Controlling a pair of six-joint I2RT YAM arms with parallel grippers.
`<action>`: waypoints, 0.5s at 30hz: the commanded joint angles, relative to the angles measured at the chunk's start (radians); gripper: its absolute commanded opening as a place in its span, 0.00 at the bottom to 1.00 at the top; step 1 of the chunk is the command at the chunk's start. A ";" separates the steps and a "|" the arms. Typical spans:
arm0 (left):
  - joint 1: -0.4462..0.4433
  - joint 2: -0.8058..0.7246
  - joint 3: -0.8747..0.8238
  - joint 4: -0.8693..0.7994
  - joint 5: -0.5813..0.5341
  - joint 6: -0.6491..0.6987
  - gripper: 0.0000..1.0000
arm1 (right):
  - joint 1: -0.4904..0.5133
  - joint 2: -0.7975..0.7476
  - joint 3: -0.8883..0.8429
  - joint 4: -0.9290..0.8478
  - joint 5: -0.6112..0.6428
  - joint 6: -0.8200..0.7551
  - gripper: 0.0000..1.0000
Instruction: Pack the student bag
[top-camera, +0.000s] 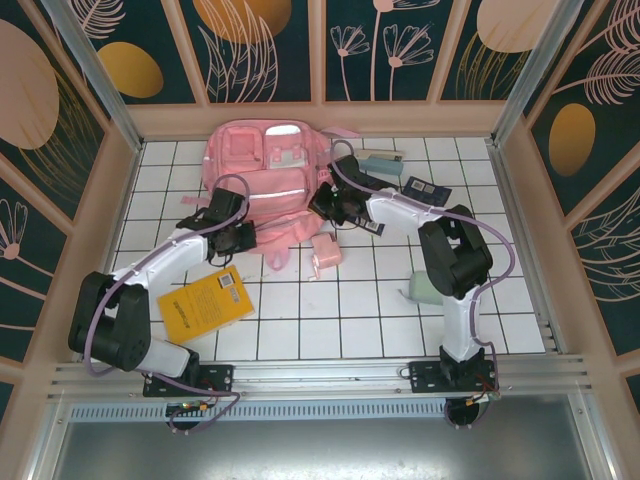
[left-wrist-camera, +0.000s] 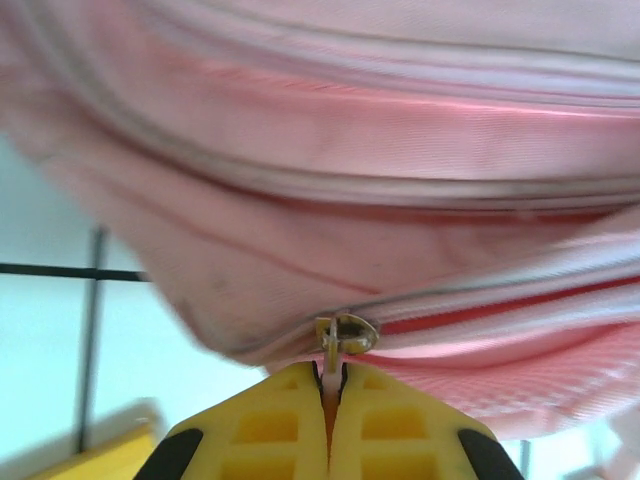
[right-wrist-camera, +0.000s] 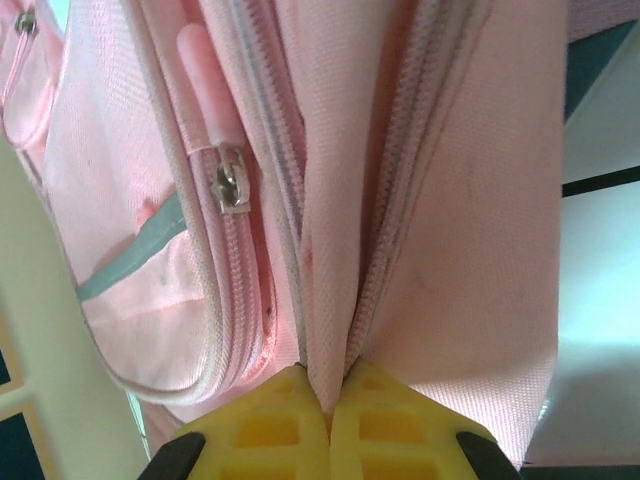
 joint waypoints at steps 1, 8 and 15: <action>0.103 0.006 0.029 -0.143 -0.227 0.013 0.00 | -0.070 -0.043 0.041 -0.024 0.073 -0.055 0.00; 0.117 -0.097 0.015 -0.044 0.012 0.103 0.00 | -0.084 0.041 0.172 -0.069 0.026 -0.123 0.00; 0.079 -0.235 -0.034 0.011 0.183 0.108 0.00 | -0.093 0.187 0.420 -0.194 0.020 -0.218 0.00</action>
